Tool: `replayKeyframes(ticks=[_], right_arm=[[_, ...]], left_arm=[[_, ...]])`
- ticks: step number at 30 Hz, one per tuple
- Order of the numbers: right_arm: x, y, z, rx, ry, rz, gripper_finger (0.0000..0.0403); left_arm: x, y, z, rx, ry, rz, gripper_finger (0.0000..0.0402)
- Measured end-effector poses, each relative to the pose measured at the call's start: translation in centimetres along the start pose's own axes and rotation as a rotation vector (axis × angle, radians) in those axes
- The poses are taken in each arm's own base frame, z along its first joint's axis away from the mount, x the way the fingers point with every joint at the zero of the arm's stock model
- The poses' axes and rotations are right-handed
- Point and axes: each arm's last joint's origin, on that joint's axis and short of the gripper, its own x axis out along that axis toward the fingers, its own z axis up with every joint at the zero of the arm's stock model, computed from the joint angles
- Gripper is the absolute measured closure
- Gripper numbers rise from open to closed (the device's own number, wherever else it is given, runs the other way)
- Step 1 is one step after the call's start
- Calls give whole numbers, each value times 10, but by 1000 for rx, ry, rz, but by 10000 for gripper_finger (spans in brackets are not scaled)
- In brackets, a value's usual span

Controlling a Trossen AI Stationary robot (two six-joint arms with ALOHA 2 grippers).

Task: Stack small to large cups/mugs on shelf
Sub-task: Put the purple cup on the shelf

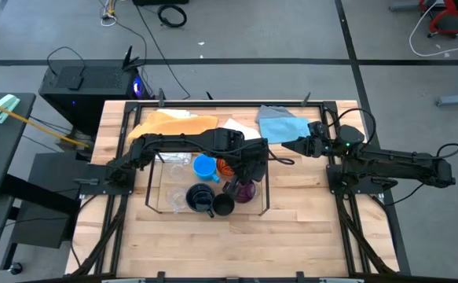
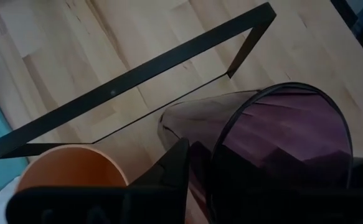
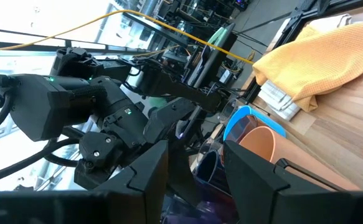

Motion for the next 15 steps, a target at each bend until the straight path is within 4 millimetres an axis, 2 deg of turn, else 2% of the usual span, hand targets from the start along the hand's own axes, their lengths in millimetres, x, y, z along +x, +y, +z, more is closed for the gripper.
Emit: replayKeyframes(ticks=[15], right_arm=[[0, 0, 0, 0, 0, 0, 243]], left_arm=[[0, 0, 0, 11, -1, -4, 321]])
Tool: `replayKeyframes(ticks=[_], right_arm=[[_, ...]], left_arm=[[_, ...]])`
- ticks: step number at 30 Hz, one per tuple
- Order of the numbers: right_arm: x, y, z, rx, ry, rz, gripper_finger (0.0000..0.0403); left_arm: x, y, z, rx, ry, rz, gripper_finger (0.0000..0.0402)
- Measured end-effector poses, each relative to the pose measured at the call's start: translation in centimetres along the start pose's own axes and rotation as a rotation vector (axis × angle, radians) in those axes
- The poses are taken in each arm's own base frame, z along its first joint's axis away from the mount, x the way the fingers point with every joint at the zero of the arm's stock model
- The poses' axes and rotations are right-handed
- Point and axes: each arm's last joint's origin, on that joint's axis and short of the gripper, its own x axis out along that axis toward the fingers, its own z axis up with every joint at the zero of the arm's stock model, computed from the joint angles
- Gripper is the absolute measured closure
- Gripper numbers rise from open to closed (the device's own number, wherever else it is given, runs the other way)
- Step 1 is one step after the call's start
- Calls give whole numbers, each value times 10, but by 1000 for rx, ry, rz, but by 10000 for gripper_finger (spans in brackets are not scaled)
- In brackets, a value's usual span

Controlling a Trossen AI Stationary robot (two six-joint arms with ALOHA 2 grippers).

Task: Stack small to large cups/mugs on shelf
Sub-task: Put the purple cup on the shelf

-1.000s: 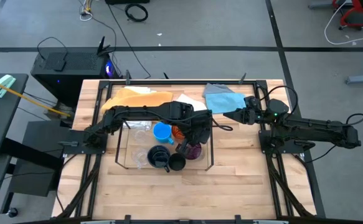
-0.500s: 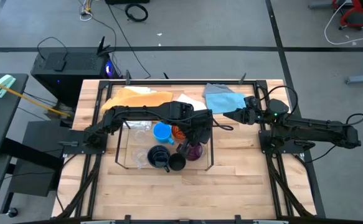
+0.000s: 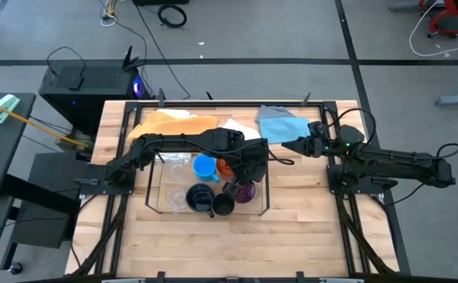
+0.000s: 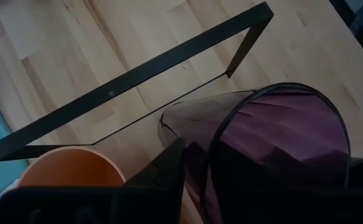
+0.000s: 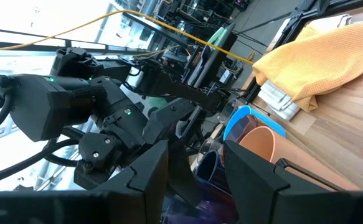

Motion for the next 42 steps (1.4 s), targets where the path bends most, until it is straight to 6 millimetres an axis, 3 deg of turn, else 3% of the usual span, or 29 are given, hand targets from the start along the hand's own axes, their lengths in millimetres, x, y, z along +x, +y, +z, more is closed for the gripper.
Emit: replayKeyframes(ticks=[42], right_arm=[[0, 0, 0, -8, 0, 0, 243]], left_arm=[[0, 1, 3, 33, -30, 15, 225]])
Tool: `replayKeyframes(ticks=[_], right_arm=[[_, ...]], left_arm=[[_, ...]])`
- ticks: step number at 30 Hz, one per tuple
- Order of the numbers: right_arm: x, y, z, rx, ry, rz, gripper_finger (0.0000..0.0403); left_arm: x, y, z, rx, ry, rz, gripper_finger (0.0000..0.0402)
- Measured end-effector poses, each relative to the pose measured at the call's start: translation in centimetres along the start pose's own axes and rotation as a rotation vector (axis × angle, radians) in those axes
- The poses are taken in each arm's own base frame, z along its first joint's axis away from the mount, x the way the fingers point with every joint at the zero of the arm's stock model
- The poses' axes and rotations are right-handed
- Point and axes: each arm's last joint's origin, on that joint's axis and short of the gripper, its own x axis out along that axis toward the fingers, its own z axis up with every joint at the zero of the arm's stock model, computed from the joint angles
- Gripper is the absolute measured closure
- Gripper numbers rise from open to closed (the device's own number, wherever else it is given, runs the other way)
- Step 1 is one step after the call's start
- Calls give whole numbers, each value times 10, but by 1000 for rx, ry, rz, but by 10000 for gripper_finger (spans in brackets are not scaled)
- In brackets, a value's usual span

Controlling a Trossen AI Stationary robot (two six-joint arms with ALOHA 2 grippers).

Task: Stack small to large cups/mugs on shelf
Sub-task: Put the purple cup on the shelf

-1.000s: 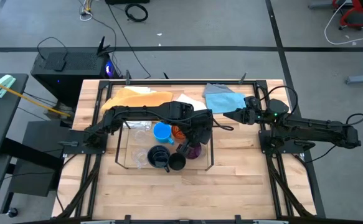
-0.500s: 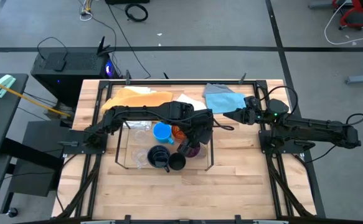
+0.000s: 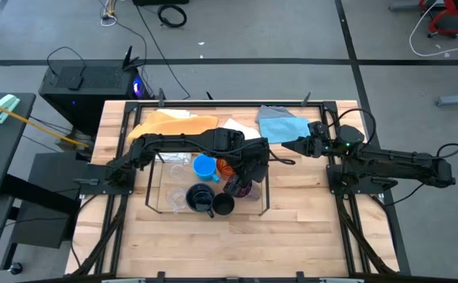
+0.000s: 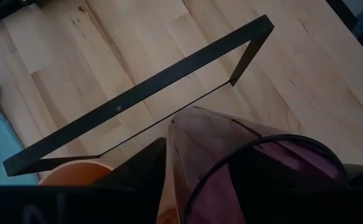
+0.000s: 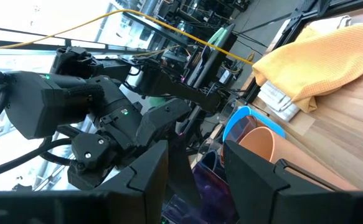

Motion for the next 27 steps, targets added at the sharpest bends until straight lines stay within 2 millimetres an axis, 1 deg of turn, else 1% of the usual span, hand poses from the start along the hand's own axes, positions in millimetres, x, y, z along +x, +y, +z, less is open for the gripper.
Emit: replayKeyframes(ticks=[9, 14, 19, 27], right_arm=[[0, 0, 0, -3, 0, 0, 243], [0, 0, 0, -8, 0, 0, 243], [0, 0, 0, -11, 0, 0, 243], [0, 0, 0, -11, -1, -1, 243]], left_arm=[[0, 0, 0, -4, 1, 3, 186], [0, 0, 0, -3, 2, 10, 171], [0, 1, 1, -2, -7, 17, 164], [0, 1, 1, 5, -10, 19, 164]])
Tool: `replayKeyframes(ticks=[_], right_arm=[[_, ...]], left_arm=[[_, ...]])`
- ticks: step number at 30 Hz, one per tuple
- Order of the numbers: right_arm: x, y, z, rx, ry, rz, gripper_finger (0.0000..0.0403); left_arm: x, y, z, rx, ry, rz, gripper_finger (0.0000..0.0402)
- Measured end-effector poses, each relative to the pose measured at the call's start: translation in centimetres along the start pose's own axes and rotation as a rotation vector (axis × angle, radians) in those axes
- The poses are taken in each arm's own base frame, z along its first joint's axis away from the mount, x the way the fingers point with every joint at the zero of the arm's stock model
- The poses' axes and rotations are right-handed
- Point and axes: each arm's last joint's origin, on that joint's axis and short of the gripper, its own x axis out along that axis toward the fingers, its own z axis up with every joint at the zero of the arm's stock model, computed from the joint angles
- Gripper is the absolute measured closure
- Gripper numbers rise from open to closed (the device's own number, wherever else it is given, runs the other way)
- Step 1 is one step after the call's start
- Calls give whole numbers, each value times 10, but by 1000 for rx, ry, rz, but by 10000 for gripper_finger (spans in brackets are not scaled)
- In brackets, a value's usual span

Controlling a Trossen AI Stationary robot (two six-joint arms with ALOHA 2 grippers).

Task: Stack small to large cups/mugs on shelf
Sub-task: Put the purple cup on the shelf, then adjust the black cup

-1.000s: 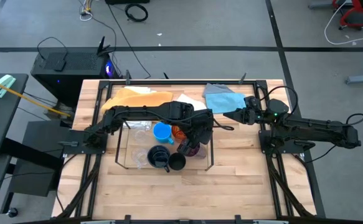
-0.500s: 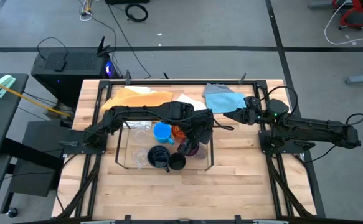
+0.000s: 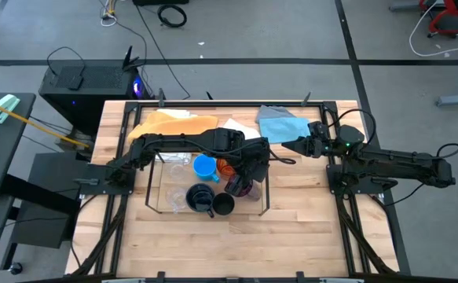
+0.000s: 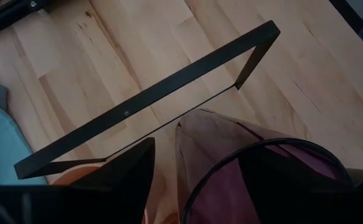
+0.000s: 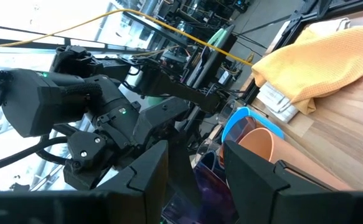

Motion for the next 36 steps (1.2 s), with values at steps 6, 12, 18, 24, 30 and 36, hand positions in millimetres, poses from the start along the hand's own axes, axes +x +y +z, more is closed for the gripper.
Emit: replayKeyframes(ticks=[6, 12, 18, 24, 30, 36], right_arm=[[0, 0, 0, -1, -11, -6, 243], [0, 0, 0, 0, -11, -6, 243], [0, 0, 0, 0, -12, -6, 243], [0, 0, 0, 0, -12, -6, 243], [0, 0, 0, 0, -12, -7, 243], [0, 0, 0, 1, -12, -6, 243]], left_arm=[[0, 0, 0, 2, 0, 0, 165], [0, 0, 0, 4, 0, 0, 168], [0, 1, 3, 28, -28, 15, 168], [0, 3, 5, 24, -52, 28, 168], [0, 3, 5, 11, -48, 26, 170], [0, 2, 2, 5, -11, 32, 170]])
